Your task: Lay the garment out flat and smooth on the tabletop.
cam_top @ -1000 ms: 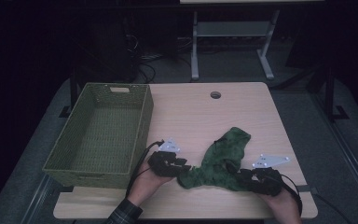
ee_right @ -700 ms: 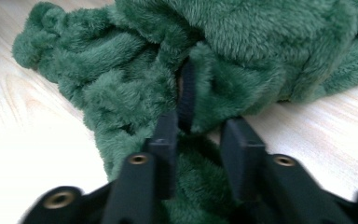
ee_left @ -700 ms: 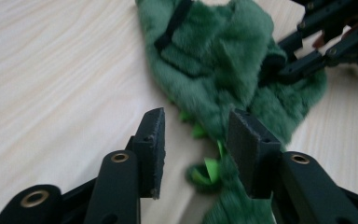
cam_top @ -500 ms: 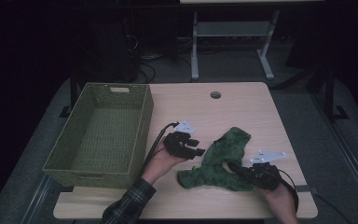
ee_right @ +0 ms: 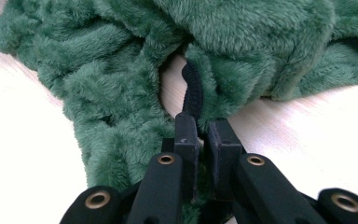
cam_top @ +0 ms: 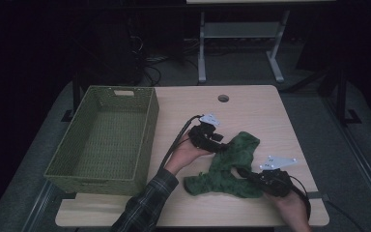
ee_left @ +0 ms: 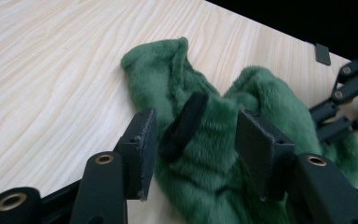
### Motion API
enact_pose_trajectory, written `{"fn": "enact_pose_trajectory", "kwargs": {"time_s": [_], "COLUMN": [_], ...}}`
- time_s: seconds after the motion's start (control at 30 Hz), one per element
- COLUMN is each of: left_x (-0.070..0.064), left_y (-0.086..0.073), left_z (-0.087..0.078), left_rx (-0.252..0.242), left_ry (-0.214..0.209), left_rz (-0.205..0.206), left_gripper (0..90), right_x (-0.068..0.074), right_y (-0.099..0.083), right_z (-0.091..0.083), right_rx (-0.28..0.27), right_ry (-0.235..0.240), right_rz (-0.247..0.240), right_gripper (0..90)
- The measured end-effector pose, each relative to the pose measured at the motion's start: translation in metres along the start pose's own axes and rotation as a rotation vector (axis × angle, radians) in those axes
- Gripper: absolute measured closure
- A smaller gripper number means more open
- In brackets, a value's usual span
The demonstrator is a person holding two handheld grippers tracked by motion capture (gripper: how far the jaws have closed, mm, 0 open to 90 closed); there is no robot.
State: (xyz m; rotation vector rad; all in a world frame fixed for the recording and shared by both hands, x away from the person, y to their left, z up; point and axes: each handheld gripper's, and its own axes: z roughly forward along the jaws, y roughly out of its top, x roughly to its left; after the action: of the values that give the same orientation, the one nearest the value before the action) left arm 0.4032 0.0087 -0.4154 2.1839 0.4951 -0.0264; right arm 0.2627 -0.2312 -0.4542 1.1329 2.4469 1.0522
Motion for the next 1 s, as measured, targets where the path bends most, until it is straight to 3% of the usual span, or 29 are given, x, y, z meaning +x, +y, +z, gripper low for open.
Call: {"fn": "enact_pose_trajectory", "kwargs": {"time_s": [0.13, 0.3, 0.37, 0.53, 0.67, 0.8, 1.0], "left_x": [0.001, 0.001, -0.001, -0.004, -0.004, -0.003, 0.000], "left_y": [0.004, 0.003, 0.002, 0.001, 0.001, 0.001, -0.002], "left_z": [0.013, 0.029, 0.033, 0.033, 0.023, 0.000, -0.039], "left_rx": [-0.014, 0.020, 0.029, 0.056, 0.028, -0.006, -0.079], "left_ry": [-0.037, -0.075, -0.091, -0.101, -0.077, -0.026, 0.064], "left_rz": [-0.021, -0.024, -0.032, -0.020, -0.014, 0.006, -0.032], "left_gripper": [46.6, 49.3, 54.5, 79.5, 85.0, 85.5, 85.7], "right_x": [0.000, 0.001, 0.000, 0.000, -0.002, -0.003, -0.010], "right_y": [0.000, 0.000, -0.001, -0.001, -0.001, 0.001, 0.019], "right_z": [0.000, 0.000, 0.000, 0.000, -0.001, -0.007, -0.019], "right_rx": [0.001, 0.000, 0.000, -0.002, -0.005, -0.022, -0.081], "right_ry": [-0.003, -0.009, -0.012, -0.015, -0.020, -0.021, -0.046], "right_rz": [-0.001, -0.010, -0.012, -0.015, -0.020, -0.006, -0.025], "right_gripper": [83.6, 83.7, 83.7, 83.7, 83.7, 83.7, 84.0]}}
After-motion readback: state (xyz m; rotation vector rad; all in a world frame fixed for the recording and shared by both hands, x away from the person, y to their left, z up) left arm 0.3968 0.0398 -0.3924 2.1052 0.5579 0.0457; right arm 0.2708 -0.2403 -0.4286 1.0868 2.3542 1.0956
